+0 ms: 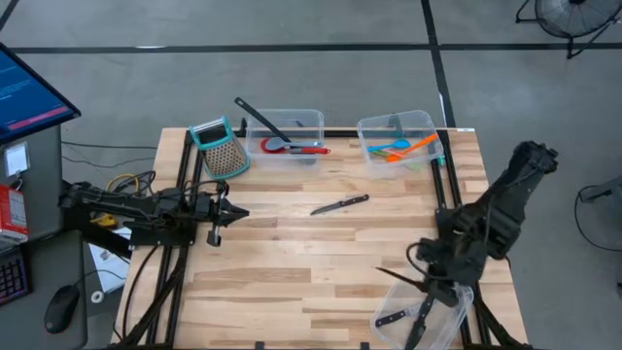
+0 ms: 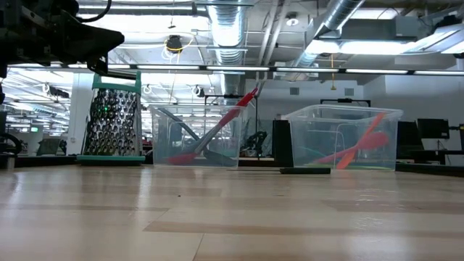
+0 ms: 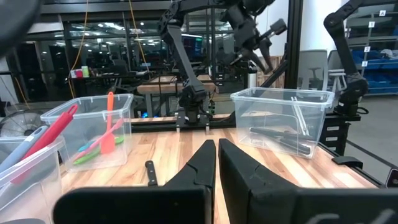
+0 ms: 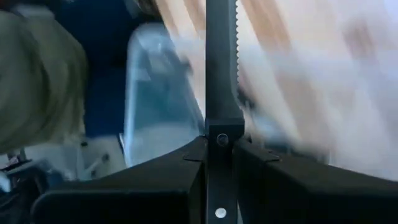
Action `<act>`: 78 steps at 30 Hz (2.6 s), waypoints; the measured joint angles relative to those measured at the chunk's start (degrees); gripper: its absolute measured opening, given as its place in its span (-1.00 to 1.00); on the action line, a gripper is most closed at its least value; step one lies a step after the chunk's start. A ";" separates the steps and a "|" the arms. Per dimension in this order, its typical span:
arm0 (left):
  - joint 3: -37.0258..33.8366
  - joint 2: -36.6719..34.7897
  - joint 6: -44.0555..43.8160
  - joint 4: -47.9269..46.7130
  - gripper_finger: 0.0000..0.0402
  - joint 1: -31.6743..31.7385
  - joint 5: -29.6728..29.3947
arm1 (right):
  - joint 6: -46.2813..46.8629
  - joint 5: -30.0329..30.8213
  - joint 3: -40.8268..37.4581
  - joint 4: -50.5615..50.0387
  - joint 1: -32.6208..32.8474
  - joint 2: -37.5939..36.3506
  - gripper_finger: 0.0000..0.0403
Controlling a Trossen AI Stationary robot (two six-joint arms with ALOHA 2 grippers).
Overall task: Pick & Place Kitchen Items
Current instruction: Put the bottom silver knife into the bottom transparent bin
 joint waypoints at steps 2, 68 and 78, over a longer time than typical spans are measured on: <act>0.00 -0.01 0.00 0.00 -0.98 0.00 0.00 | 4.97 -3.92 -0.01 -2.61 2.63 0.00 -0.83; 0.00 0.01 1.38 -0.07 -0.98 0.00 0.00 | -51.20 -28.98 18.14 -29.94 -10.94 43.39 -0.82; 0.00 0.01 1.36 0.00 -0.98 -0.02 0.00 | -50.04 -27.34 18.16 -30.15 -10.13 43.30 -0.65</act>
